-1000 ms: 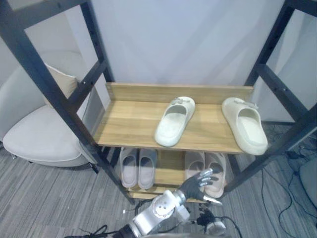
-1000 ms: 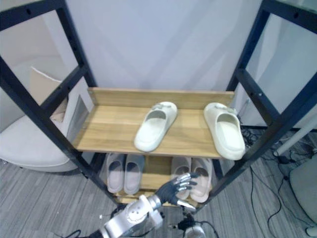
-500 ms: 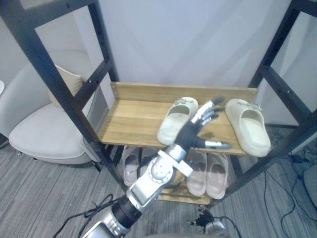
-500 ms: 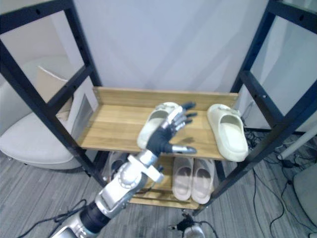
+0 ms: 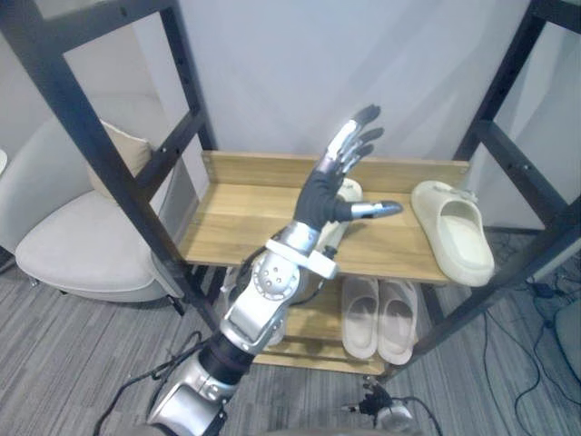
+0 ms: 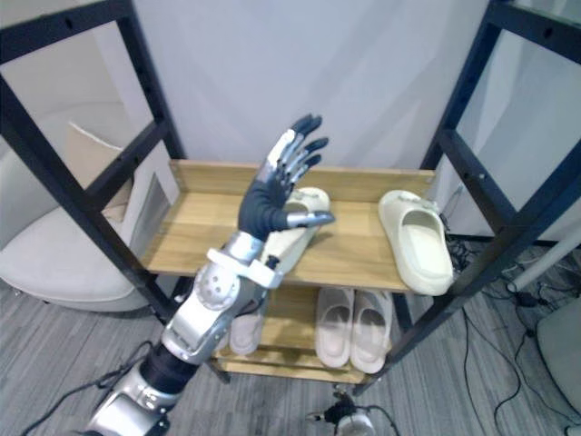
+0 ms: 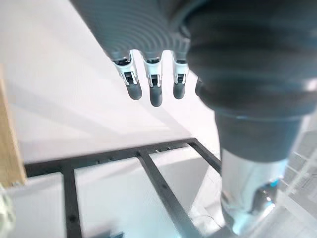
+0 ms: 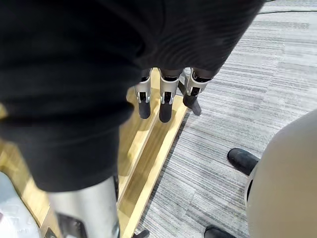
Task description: Organize the slippers on the shoe rack
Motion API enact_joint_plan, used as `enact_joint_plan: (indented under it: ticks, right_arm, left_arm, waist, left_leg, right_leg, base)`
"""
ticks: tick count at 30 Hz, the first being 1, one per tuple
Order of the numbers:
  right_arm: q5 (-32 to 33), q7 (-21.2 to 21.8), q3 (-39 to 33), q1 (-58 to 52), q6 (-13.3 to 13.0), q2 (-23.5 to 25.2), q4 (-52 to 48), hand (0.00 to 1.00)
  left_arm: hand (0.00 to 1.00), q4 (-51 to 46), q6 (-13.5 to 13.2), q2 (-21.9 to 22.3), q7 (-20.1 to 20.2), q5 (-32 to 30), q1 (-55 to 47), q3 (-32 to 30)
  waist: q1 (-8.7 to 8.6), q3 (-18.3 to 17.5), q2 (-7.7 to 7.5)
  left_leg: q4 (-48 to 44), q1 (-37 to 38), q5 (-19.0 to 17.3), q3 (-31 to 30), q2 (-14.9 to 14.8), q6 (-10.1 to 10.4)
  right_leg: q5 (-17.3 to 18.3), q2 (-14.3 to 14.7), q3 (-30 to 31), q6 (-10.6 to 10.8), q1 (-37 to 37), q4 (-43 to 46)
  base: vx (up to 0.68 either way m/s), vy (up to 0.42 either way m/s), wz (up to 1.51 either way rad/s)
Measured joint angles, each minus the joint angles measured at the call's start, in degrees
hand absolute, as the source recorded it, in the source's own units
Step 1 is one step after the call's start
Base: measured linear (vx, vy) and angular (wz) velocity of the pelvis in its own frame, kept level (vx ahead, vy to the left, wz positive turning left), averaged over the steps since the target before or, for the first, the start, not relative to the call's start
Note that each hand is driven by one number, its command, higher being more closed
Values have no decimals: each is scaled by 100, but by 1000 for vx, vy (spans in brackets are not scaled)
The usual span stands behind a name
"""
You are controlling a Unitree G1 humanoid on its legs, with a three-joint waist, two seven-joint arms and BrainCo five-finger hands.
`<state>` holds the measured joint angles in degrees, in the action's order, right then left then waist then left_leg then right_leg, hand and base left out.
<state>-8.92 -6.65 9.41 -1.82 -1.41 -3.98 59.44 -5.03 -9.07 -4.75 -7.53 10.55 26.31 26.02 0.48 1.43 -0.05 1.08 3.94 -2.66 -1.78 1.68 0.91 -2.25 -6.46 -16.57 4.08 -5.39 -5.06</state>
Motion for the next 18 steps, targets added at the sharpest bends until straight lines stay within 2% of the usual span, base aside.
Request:
enact_joint_plan:
  ticks: [7, 10, 18]
  right_arm:
    - [-4, 113, -21, 64, 27, -11, -33, 0]
    - [-5, 140, -27, 68, 38, -49, -86, 0]
    - [-12, 188, -159, 62, 34, 53, -229, 0]
  left_arm:
    - [0, 976, 197, -520, -6, -342, -4, -407]
    - [0, 1337, 232, -713, -16, -695, 0, -704]
    - [0, 1599, 381, -1206, -247, -1449, 33, -1161]
  waist:
    - [-28, 8, 21]
    - [-54, 12, 21]
    - [-120, 107, -45]
  left_leg:
    - [44, -4, -8, 92, -51, 14]
    - [83, -6, -8, 147, -61, 16]
    - [87, -88, -10, 246, -57, 18]
  right_leg:
    - [-22, 48, 53, -31, 114, -37]
    - [-30, 60, 120, -37, 158, -43]
    - [-63, 57, 175, -28, 251, -47]
  base:
    - [-30, -9, -9]
    - [0, 6, -11]
    - [9, 7, -4]
